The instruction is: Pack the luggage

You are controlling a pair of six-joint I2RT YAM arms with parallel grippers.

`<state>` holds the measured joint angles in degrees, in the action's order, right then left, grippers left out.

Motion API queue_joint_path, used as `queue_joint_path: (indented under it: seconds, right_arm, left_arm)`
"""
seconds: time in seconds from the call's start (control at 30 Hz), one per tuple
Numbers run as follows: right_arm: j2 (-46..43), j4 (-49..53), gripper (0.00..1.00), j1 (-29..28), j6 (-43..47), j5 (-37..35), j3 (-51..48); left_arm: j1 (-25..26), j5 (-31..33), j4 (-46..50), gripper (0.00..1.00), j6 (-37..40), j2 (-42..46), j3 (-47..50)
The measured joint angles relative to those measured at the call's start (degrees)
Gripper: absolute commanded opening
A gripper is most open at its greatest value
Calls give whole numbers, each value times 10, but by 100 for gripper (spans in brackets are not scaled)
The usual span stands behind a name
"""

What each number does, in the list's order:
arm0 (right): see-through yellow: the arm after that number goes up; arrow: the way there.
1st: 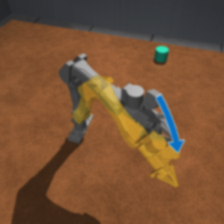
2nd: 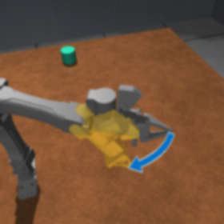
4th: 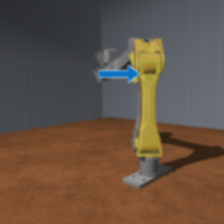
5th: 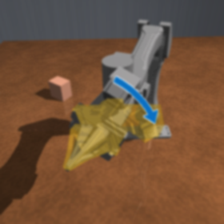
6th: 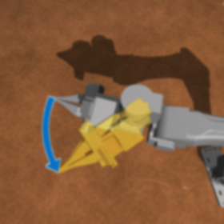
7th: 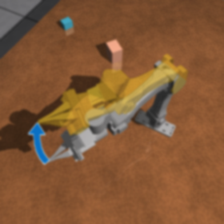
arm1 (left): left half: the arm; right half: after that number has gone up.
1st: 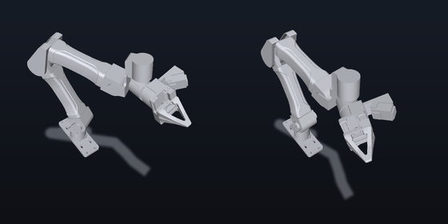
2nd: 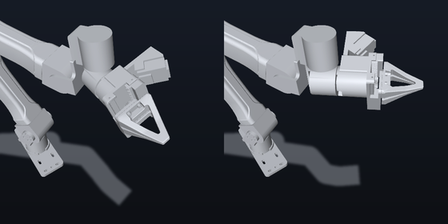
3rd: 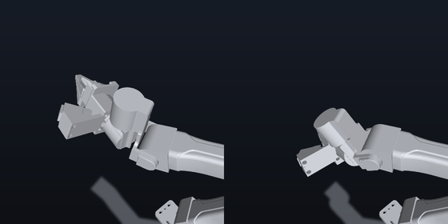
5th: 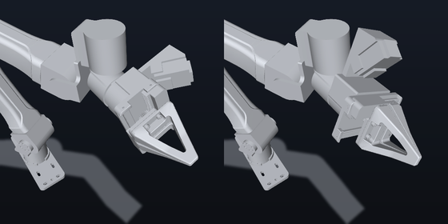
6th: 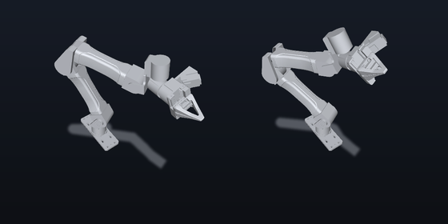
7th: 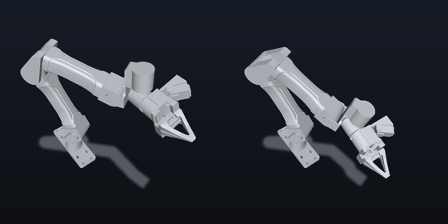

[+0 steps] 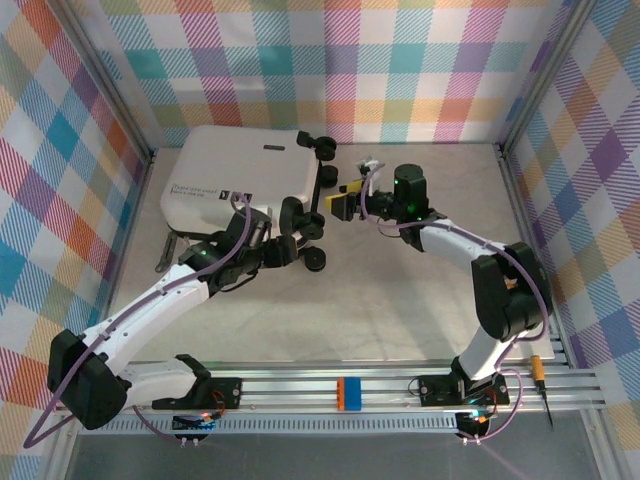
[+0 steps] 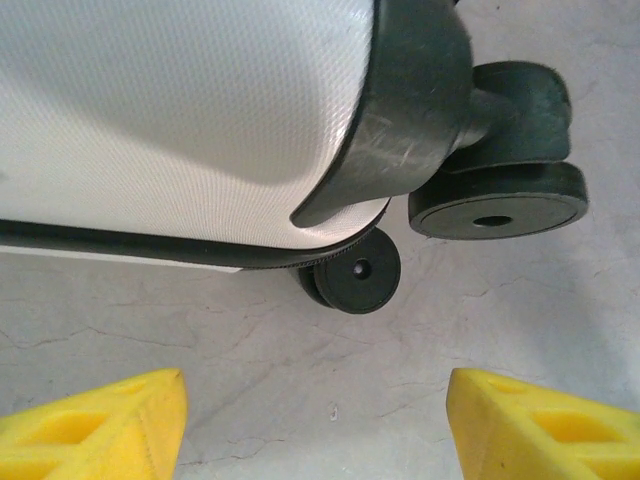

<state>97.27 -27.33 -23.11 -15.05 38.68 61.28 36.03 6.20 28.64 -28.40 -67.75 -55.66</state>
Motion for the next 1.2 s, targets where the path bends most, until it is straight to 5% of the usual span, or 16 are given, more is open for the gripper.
queue_joint_path:
  seconds: [0.33, 0.57, 0.8, 1.2]
  right_arm:
    - [86, 8, 76, -18, -5, 122, 30]
    - [85, 5, 42, -53, 6, 149, 22]
    - [49, -9, 23, -73, 9, 101, -24]
    - [-24, -70, 21, -147, 12, -92, -116]
  left_arm:
    - [0, 43, -18, 71, -8, -2, 3]
    - [-26, 57, -21, 71, -5, -2, 17]
    - [-61, 43, -48, 72, 12, -12, 19]
    - [-85, -2, -40, 71, 59, -27, 13]
